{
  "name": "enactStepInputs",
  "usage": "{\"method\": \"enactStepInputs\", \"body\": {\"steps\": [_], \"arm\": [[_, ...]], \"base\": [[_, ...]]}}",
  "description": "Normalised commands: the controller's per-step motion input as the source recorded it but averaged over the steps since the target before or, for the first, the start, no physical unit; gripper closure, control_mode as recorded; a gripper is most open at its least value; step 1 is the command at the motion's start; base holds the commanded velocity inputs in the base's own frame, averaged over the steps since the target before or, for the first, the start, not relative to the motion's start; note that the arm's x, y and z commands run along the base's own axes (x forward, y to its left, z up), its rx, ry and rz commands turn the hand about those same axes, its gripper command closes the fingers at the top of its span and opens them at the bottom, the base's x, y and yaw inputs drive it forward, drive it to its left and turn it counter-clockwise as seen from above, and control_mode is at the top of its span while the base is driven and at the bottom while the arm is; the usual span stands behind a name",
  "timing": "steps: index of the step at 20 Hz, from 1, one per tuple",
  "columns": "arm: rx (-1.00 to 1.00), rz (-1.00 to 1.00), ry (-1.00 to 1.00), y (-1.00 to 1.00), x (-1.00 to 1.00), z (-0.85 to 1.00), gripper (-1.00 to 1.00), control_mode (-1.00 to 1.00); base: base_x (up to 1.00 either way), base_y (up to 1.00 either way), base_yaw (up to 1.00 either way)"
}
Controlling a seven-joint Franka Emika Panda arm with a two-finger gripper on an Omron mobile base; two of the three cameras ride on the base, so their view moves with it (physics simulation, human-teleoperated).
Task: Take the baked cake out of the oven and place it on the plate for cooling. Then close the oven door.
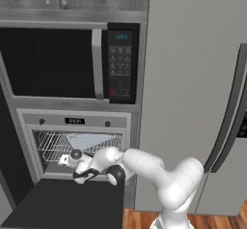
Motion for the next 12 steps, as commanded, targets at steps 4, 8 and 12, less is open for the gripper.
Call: {"method": "enactStepInputs", "body": {"steps": [4, 8, 12], "arm": [[-0.12, 0.09, 0.13, 0.65, -0.45, 0.00, -1.00, -1.00], [-0.13, 0.08, 0.14, 0.55, -0.31, 0.20, -1.00, -1.00], [-0.15, 0.02, 0.22, 0.43, -0.43, 0.30, -1.00, -1.00]], "base": [[0.00, 0.00, 0.00], [0.00, 0.00, 0.00], [0.00, 0.00, 0.00]]}}
